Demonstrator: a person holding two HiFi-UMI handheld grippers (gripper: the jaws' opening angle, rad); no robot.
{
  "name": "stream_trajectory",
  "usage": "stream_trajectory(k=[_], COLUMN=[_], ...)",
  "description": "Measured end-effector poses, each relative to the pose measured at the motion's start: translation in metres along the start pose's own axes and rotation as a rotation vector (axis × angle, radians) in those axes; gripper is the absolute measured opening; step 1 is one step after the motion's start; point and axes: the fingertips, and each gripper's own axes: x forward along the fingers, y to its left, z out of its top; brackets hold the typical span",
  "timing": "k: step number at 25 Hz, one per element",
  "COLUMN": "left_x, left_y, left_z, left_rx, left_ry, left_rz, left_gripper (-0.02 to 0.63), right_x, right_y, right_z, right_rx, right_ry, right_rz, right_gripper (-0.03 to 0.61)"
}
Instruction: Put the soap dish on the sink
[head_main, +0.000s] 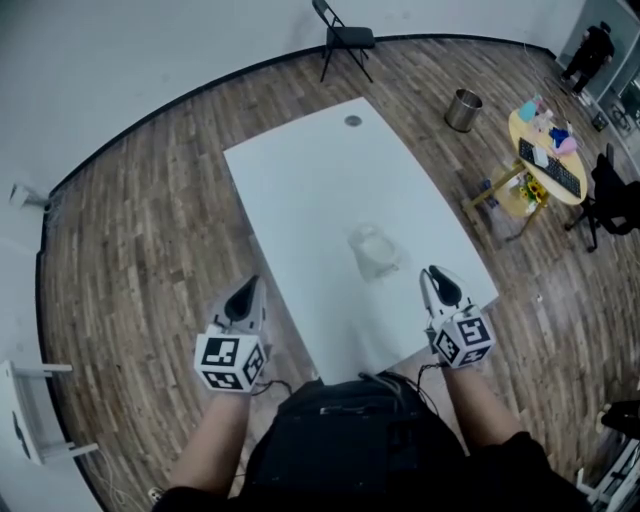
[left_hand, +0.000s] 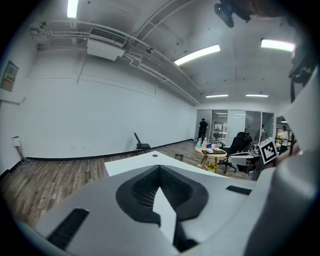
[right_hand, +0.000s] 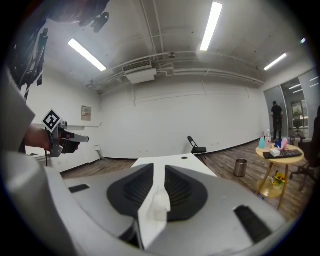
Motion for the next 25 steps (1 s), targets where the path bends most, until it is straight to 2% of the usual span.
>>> stream_trajectory(k=[11, 25], left_x=[-0.007, -0.017], left_y=[-0.009, -0.014], left_z=[-0.001, -0.016], left_rx=[0.018, 0.027], left_ry=[-0.025, 0.004], left_rz=[0.001, 0.025], left_gripper=[-0.011, -0.011], right_x=[-0.012, -0.008], right_y=[0.009, 0.003], right_z=[0.012, 0.005], right_rx=[-0.016, -0.027], right_ry=[-0.035, -0.043], right_rz=[0.000, 0.021], right_gripper=[0.069, 0.028])
